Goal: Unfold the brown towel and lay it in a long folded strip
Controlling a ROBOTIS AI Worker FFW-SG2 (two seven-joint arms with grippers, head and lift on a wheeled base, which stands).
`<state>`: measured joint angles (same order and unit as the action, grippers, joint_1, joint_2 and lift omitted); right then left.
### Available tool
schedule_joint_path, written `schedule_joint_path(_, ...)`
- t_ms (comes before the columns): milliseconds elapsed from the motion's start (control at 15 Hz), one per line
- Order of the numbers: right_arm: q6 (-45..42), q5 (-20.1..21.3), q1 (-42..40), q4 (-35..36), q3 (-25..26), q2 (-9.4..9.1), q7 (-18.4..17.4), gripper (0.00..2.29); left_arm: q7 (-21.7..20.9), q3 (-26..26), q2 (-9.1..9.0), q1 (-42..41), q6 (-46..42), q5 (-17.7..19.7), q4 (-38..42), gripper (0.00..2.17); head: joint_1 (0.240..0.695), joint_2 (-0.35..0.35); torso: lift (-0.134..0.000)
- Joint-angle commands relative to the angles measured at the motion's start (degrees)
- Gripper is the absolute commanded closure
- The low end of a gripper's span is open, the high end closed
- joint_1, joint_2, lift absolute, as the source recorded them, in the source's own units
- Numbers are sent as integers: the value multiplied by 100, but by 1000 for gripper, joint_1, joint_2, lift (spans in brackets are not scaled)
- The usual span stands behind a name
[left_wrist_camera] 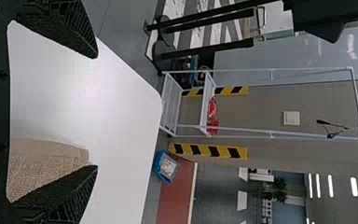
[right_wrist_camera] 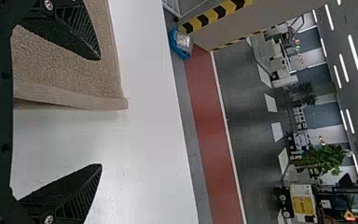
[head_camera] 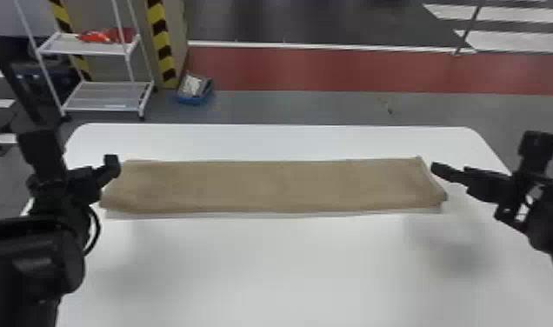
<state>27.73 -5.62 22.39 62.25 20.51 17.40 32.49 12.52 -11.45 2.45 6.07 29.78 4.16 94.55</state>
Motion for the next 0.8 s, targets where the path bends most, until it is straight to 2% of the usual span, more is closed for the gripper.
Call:
schedule_joint_path(0, 19, -114, -103, 94, 6, 18, 74, 66, -233, -208, 18, -202, -82, 287, 151, 33, 695, -50, -119)
schedule_joint_path(133, 19, -79, -103, 94, -21, 45, 153, 80, -707, -499, 45, -317, 77, 753, 239, 36, 695, -45, -119)
schedule_joint_path(267, 54, -62, -156, 94, -108, 45, 276, 154, -945, -595, 159, -361, 252, 982, 221, 39, 695, -45, -119)
schedule_joint_path(533, 370, 79, -270, 94, -363, 27, 302, 356, -1507, -586, 168, -466, 323, 999, 125, 39, 695, -32, -119)
schedule_joint_path(733, 564, 70, -340, 94, -346, 45, 373, 377, -1727, -481, 177, -466, 323, 903, 81, 39, 695, -34, -119)
